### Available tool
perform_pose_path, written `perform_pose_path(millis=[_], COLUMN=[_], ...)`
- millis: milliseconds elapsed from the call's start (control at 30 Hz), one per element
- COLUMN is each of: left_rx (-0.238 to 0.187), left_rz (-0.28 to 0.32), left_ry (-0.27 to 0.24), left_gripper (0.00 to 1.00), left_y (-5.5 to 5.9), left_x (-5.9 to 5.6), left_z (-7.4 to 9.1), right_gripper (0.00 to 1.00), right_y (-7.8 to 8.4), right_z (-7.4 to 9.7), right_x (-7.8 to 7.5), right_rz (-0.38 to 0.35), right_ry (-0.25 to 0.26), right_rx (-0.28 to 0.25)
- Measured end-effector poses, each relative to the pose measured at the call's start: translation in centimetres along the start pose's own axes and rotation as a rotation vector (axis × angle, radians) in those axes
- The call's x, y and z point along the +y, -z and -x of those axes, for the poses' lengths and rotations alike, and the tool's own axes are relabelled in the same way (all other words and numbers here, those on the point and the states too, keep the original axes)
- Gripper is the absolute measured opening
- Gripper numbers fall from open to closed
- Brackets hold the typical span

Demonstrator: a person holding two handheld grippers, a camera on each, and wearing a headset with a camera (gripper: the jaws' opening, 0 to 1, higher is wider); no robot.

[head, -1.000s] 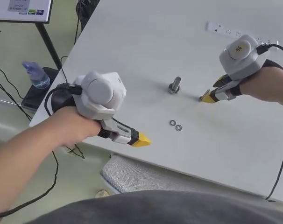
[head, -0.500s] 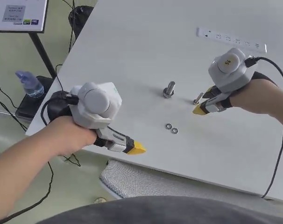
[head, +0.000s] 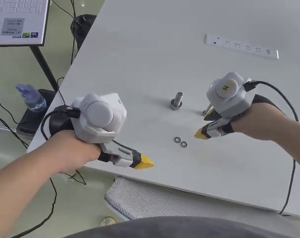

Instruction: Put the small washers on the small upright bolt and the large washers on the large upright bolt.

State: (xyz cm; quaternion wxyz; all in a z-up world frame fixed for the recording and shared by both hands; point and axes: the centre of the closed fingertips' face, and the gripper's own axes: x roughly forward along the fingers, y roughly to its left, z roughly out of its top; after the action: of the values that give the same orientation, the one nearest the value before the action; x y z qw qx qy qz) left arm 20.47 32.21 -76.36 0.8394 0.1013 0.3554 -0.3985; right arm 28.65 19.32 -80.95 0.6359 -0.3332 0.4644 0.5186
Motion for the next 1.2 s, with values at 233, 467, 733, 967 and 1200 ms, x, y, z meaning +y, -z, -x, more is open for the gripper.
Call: perform_pose_path(millis=[233,467,733,967,1200], left_rx=[0.004,-0.012,-0.004,-0.003,0.000], left_rz=[0.001,0.021,0.010,0.019,0.022], left_ry=[0.007,0.008,0.012,0.014,0.030], left_gripper=[0.94,0.93,0.92,0.90,0.89], left_y=[0.3,-0.3,-0.5,-0.4,-0.1], left_x=[-0.4,-0.2,-0.2,-0.1,-0.2], left_z=[-0.4,-0.2,-0.2,-0.2,-0.4], right_gripper=[0.38,0.36,0.32,0.30,0.26], right_y=[0.7,0.3,0.4,0.9,1.2], right_z=[-1.2,-2.2,-3.6,-4.8,-5.7], right_x=[1.1,2.4,2.0,2.1,2.3], right_rz=[0.006,0.010,-0.063,-0.094,-0.079], right_ry=[-0.007,-0.007,-0.013,-0.003,0.010], right_rx=[0.013,0.014,-0.016,-0.018,0.014])
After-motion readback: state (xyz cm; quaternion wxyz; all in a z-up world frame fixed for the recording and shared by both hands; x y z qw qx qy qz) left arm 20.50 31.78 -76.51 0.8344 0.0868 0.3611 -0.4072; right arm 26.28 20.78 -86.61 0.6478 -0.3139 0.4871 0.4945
